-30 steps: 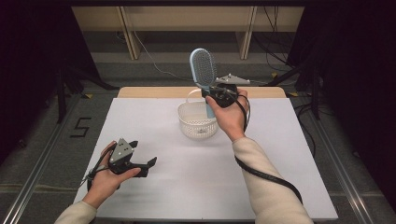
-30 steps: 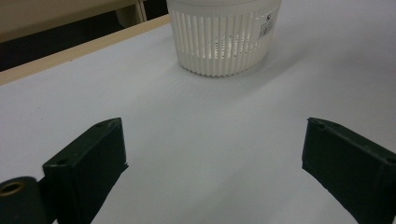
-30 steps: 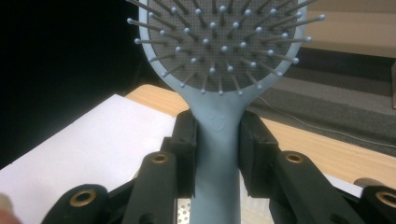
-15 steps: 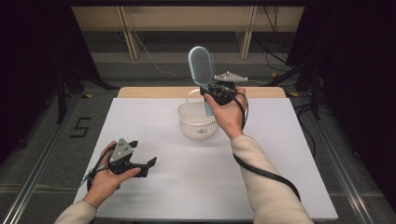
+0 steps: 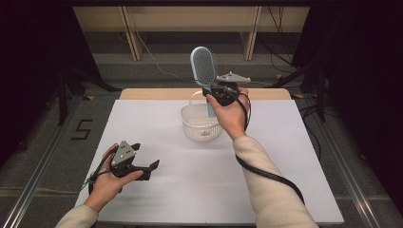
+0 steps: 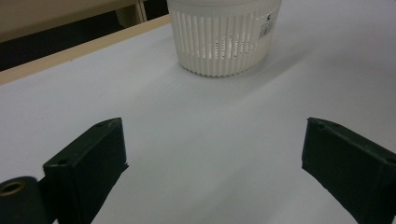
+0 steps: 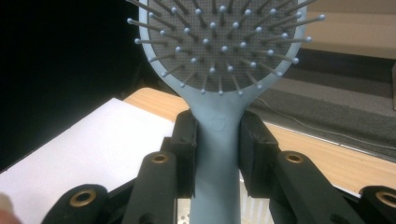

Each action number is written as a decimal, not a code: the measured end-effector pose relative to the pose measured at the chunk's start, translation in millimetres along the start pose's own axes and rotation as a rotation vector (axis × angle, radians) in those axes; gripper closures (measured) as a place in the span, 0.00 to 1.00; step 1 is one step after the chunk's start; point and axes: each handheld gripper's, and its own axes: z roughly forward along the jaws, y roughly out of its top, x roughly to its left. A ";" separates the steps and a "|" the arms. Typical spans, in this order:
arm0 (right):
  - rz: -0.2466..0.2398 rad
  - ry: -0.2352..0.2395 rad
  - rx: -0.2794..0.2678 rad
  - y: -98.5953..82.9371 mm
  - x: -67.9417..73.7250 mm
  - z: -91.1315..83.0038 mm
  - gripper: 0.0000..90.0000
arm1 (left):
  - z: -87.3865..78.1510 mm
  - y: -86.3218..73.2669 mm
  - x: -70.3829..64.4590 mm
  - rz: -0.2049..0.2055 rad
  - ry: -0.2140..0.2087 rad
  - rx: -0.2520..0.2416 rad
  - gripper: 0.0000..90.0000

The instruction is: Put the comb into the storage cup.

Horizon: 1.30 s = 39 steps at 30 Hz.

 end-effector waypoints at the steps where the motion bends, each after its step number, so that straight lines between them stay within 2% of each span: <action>1: -0.001 0.001 -0.001 0.3 0.0 0.2 0.78 | -0.1 0.1 -0.1 0.000 0.001 -0.001 0.06; 39: 0.001 -0.014 0.005 0.8 -0.3 10.7 0.78 | -0.2 0.0 0.0 0.001 0.000 0.000 0.06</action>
